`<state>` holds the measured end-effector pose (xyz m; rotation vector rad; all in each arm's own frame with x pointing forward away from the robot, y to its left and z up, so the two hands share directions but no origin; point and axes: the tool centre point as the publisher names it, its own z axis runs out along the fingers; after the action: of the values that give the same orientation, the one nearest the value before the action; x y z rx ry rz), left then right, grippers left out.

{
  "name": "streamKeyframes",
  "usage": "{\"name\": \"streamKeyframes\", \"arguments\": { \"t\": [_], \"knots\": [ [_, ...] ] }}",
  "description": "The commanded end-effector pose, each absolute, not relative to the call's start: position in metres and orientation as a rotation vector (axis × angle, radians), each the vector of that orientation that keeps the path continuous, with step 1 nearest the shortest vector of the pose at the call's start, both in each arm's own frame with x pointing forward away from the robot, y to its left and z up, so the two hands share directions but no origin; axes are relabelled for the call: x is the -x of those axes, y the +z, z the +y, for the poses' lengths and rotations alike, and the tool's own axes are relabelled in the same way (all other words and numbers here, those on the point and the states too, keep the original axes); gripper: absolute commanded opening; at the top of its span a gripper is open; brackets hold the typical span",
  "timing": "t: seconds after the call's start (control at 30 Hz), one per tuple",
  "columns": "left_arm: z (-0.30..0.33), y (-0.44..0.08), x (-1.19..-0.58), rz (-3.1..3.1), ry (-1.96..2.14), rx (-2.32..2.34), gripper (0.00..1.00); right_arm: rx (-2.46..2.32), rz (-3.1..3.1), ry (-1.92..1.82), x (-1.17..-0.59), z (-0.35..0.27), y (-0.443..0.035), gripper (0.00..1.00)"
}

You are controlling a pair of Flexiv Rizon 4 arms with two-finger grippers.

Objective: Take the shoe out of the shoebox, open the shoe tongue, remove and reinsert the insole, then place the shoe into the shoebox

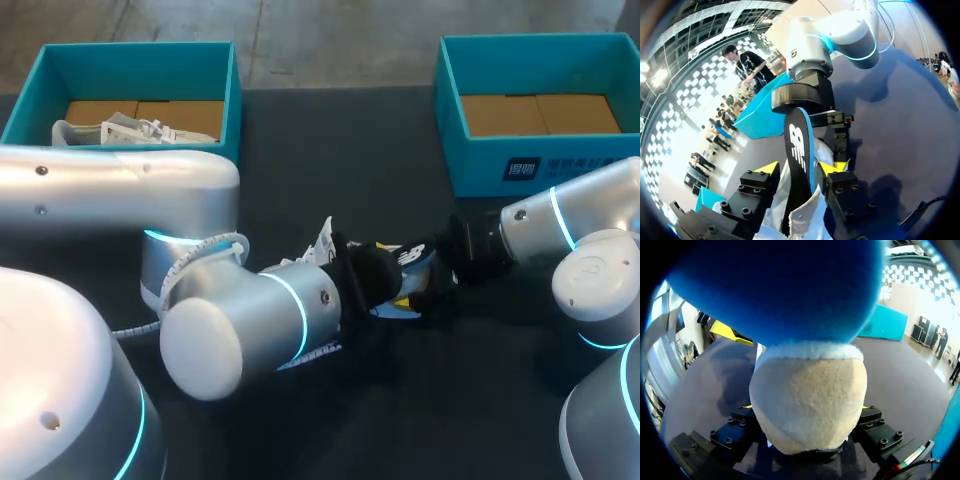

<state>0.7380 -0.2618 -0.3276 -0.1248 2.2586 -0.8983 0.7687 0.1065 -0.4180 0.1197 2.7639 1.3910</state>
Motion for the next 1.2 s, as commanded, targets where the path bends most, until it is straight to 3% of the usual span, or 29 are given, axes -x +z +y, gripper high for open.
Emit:
{"name": "streamKeyframes", "arguments": {
  "t": [0.03, 0.97, 1.1, 1.2],
  "knots": [
    [-0.263, -0.328, -0.737, 2.249, -0.897, 0.135, 0.47, -0.122, 2.765, 1.387, -0.771, 0.108, -0.420, 0.00],
    [-0.266, -0.346, -0.756, 2.255, -0.878, 0.186, 0.46, -0.122, 2.765, 1.387, -0.771, 0.108, -0.420, 0.00],
    [-0.267, -0.348, -0.758, 2.261, -0.879, 0.192, 0.42, -0.122, 2.765, 1.387, -0.771, 0.108, -0.420, 0.00],
    [-0.268, -0.349, -0.758, 2.265, -0.881, 0.192, 0.27, -0.122, 2.765, 1.387, -0.771, 0.108, -0.420, 0.00]
  ]
}}
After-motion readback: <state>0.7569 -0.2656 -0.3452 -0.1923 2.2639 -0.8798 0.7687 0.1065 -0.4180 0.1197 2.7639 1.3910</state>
